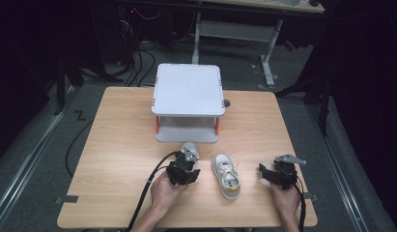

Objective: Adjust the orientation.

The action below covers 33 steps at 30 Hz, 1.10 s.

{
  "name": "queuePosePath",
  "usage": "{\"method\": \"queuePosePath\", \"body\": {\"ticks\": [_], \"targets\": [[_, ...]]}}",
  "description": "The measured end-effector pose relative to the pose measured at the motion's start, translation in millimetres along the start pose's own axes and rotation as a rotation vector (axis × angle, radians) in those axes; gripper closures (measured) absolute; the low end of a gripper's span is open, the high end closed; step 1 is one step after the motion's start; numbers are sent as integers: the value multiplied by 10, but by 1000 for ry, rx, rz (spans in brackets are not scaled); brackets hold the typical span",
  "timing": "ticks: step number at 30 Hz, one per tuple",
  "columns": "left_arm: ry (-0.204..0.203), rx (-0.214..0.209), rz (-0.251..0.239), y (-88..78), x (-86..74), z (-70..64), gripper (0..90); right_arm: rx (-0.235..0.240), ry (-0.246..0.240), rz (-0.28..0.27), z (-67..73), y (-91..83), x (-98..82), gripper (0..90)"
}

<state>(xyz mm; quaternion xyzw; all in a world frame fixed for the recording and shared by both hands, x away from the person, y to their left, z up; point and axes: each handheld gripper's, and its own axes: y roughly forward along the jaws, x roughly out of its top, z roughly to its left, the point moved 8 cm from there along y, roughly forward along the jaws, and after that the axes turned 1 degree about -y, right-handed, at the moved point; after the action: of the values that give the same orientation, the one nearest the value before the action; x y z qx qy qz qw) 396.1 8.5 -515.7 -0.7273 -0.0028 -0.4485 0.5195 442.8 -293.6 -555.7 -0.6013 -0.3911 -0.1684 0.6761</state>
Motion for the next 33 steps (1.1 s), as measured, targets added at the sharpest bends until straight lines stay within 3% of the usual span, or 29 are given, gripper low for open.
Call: {"method": "queuePosePath", "body": {"ticks": [4, 10, 17, 28, 33], "targets": [[-10, -13, -9, -29, 12, -7, 541, -1, 0, 0, -1, 0, 0, 342], [-61, -51, -30, -114, 42, 14, 437, -2, 0, 0, -3, 0, 1, 342], [-62, -56, -52, -183, 41, 51, 397, -2, 0, 0, -3, 0, 0, 342], [-113, -77, -134, -385, 74, 173, 342, -3, 0, 0, -2, 0, 0, 341], [-114, -57, -150, -448, 46, 231, 326, -3, 0, 0, -2, 0, 0, 341]]}}
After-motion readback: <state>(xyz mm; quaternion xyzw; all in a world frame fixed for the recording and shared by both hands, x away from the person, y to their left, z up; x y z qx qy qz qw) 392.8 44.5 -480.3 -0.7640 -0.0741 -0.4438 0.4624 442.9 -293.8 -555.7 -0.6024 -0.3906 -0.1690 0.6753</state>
